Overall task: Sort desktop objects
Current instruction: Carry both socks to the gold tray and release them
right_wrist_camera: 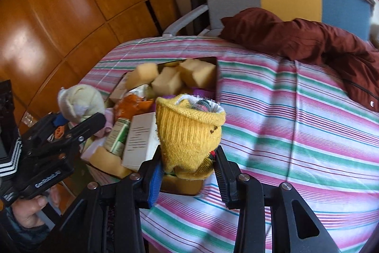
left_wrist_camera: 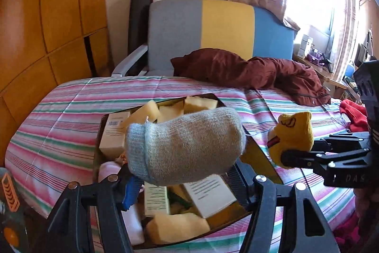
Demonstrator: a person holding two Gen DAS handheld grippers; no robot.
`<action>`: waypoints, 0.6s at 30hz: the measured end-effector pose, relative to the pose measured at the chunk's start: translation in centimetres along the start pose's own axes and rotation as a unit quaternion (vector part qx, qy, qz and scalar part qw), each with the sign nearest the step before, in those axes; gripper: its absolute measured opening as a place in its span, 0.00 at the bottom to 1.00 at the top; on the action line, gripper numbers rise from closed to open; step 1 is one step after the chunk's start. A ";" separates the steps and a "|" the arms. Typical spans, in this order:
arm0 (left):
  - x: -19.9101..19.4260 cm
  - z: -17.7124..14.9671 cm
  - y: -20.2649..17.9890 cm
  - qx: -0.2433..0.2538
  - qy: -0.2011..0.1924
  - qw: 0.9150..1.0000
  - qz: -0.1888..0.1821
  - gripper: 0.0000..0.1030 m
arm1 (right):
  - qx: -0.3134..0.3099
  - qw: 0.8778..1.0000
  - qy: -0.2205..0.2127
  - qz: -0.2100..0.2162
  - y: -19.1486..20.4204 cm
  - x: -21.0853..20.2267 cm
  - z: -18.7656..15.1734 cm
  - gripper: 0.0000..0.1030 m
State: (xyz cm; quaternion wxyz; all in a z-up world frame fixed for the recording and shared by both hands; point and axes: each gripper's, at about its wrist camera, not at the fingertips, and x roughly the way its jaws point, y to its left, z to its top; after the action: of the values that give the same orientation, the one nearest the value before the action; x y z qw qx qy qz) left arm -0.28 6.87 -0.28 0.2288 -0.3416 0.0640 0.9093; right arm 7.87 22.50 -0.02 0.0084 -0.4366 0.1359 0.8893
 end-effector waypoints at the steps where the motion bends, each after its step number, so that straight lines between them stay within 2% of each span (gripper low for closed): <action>1: 0.1 0.0 0.2 -0.002 0.001 1.000 0.001 0.63 | -0.003 1.000 0.001 0.000 0.3 0.2 0.1 0.39; 12: 1.5 0.7 1.3 -0.008 0.008 1.000 0.010 0.63 | -0.028 1.000 0.005 0.006 2.4 2.2 1.6 0.39; 18: 3.0 1.0 2.0 -0.013 0.018 1.000 0.018 0.63 | -0.028 1.000 0.002 -0.003 2.3 3.2 2.4 0.40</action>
State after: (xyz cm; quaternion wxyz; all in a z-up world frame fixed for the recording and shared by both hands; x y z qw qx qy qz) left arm -3.81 6.46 -1.57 0.2063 -0.3597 0.0626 0.9078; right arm 3.70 20.51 -0.59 -0.0015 -0.4384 0.1096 0.8921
